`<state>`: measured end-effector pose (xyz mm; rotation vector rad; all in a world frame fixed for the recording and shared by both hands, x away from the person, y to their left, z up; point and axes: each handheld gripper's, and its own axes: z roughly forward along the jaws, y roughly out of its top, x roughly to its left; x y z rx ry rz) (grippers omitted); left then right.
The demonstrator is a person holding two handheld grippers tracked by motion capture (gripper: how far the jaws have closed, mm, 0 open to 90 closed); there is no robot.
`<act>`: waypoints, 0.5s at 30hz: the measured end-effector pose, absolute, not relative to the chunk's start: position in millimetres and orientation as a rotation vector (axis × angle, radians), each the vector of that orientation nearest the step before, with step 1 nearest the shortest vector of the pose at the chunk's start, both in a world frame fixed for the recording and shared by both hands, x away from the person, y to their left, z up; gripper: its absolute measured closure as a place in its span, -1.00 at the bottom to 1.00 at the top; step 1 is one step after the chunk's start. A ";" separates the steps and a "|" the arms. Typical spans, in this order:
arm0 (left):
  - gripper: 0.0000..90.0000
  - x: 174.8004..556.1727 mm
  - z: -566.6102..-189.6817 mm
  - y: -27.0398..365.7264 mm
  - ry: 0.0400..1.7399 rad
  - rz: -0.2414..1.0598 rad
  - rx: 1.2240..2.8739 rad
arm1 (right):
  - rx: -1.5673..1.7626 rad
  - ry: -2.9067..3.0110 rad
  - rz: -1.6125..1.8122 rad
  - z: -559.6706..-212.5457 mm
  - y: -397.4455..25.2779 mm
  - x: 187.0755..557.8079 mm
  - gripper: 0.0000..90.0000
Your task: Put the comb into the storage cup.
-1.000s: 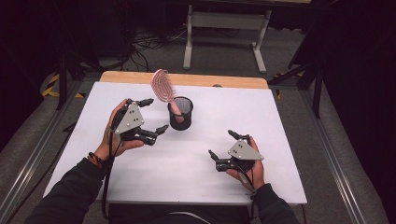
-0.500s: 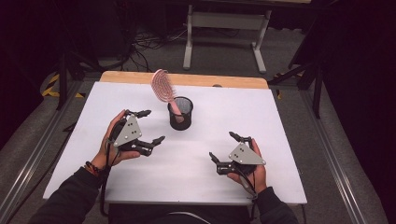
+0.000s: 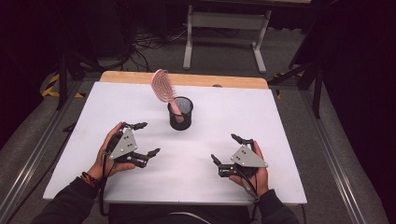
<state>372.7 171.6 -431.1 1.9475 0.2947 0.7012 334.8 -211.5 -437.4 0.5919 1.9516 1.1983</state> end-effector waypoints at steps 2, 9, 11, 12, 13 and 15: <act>-0.81 371.5 -437.1 174.8 0.306 0.698 1.956 | 0.594 1.954 1.198 -437.9 -212.8 334.5 -0.84; -0.82 365.2 -452.9 188.4 0.347 0.736 1.996 | 0.605 1.950 1.204 -439.2 -217.2 331.0 -0.84; -0.82 363.7 -454.6 192.3 0.363 0.725 1.995 | 0.605 1.948 1.208 -439.5 -218.2 330.5 -0.84; -0.82 362.5 -455.2 195.1 0.369 0.727 1.995 | 0.606 1.949 1.211 -439.5 -218.6 330.3 -0.84; -0.82 361.3 -455.9 197.3 0.376 0.724 1.991 | 0.605 1.948 1.214 -439.6 -219.0 330.0 -0.84; -0.82 359.6 -458.0 202.0 0.388 0.717 1.986 | 0.607 1.948 1.207 -440.7 -219.6 330.4 -0.85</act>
